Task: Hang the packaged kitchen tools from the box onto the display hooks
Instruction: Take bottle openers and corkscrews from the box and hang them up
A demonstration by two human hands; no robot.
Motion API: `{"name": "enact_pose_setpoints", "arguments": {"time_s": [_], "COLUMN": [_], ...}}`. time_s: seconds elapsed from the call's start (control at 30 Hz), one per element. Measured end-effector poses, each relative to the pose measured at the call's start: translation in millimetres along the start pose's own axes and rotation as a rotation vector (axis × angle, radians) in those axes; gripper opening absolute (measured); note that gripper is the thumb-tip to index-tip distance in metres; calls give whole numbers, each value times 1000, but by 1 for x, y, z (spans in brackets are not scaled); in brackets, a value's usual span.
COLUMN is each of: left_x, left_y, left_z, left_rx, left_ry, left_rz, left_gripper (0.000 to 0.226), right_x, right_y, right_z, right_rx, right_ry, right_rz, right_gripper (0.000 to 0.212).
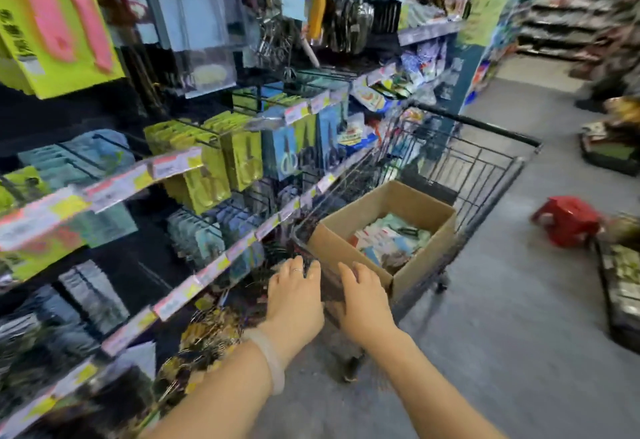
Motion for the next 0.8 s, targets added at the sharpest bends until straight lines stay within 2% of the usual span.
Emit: {"name": "enact_pose_setpoints", "arguments": {"time_s": [0.2, 0.4, 0.8], "left_x": [-42, -76, -149], "left_y": [59, 87, 113], "left_z": [24, 65, 226], "left_rx": [-21, -63, -76], "left_ry": [-87, -131, -220], "left_rz": [-7, -3, -30], "left_gripper": [69, 68, 61], "right_x": [4, -9, -41], "right_y": [84, 128, 206], "right_z": [6, 33, 166], "right_rx": [-130, -191, -276], "right_ry": [-13, -45, -136], "right_rz": [13, 35, 19], "right_gripper": [68, 69, 62]}}
Point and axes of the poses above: each hand's wrist, its own z-axis towards the middle knuckle, its own x-axis out of the back of the hand, y = z × x, the point moved 7 cm from there along z, towards the middle knuckle, and after that the axes turned 14 degrees about y, right-handed, at the moved point
